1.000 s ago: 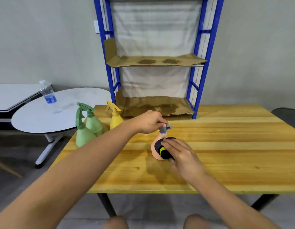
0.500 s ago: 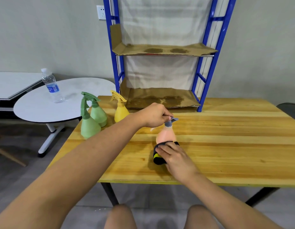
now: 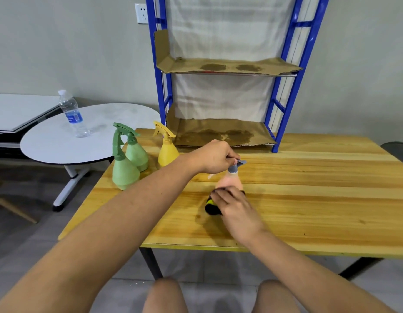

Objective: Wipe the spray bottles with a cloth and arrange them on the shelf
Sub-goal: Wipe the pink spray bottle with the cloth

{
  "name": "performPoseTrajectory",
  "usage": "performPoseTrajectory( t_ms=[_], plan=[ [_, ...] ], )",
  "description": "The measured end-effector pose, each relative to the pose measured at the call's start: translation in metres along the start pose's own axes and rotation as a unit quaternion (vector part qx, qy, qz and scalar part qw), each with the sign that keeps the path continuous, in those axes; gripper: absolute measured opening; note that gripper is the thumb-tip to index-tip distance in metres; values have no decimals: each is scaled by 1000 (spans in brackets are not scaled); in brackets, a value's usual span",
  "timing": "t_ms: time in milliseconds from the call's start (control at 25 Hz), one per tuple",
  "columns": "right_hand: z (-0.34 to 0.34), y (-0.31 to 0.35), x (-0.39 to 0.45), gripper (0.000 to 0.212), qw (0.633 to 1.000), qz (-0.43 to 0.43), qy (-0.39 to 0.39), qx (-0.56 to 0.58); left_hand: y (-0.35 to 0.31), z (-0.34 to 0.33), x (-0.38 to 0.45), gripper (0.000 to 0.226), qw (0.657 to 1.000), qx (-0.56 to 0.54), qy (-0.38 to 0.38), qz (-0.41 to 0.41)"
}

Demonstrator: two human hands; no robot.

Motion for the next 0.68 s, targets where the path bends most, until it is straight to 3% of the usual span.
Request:
performPoseTrajectory(
  t_ms=[160, 360, 520, 680],
  plan=[
    [13, -14, 16, 60, 998, -51, -35, -14, 1, 0, -1, 29, 1000, -7, -1, 3],
    [6, -2, -21, 63, 998, -28, 39, 30, 1, -1, -1, 31, 1000, -22, -1, 7],
    [18, -20, 13, 71, 993, -94, -30, 58, 1, 0, -1, 30, 1000, -15, 6, 5],
    [13, -35, -17, 82, 998, -34, -15, 52, 2, 1, -1, 31, 1000, -24, 11, 2]
  ],
)
Point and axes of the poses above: each hand's wrist, its own x-axis towards the middle knuckle, its own z-axis out of the back of the hand, y = z × x, the point moved 1 cm from there along x, towards the middle knuckle, and after that the axes turned 11 degrees about -y, right-handed, at the moved point
